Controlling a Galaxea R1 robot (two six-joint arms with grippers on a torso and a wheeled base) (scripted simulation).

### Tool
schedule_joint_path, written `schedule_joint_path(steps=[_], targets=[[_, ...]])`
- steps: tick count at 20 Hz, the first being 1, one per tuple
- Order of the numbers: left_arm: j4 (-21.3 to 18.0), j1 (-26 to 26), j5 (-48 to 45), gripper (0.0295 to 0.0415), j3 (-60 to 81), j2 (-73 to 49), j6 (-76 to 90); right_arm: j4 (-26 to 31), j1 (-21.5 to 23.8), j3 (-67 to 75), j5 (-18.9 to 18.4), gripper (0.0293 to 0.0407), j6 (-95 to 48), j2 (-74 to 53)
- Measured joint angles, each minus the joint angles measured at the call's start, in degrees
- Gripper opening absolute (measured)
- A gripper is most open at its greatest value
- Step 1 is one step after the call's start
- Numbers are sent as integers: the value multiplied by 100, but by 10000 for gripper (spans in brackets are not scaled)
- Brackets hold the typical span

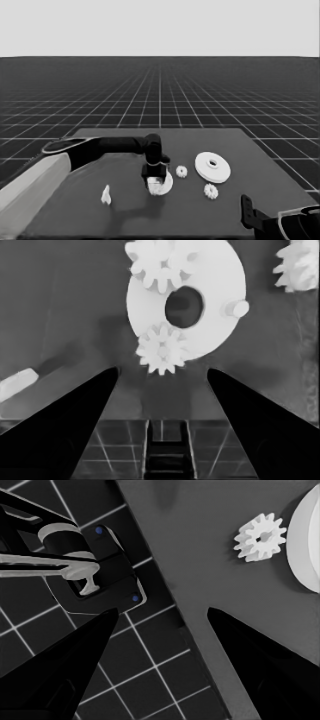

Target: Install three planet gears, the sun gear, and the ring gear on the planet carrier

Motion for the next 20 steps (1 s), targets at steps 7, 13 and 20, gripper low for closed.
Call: schedule_joint_path(steps=[7, 13, 20], targets=[[-355, -361, 19, 385, 113, -14, -91, 0, 0, 0, 0, 385, 0, 0], [281, -2230, -4705, 389, 5355, -6244, 9653, 0, 0, 0, 0, 385, 0, 0], [328, -2389, -5061, 385, 5775, -6827, 10680, 2311, 2217, -3053, -2367, 393, 4437, 3893]])
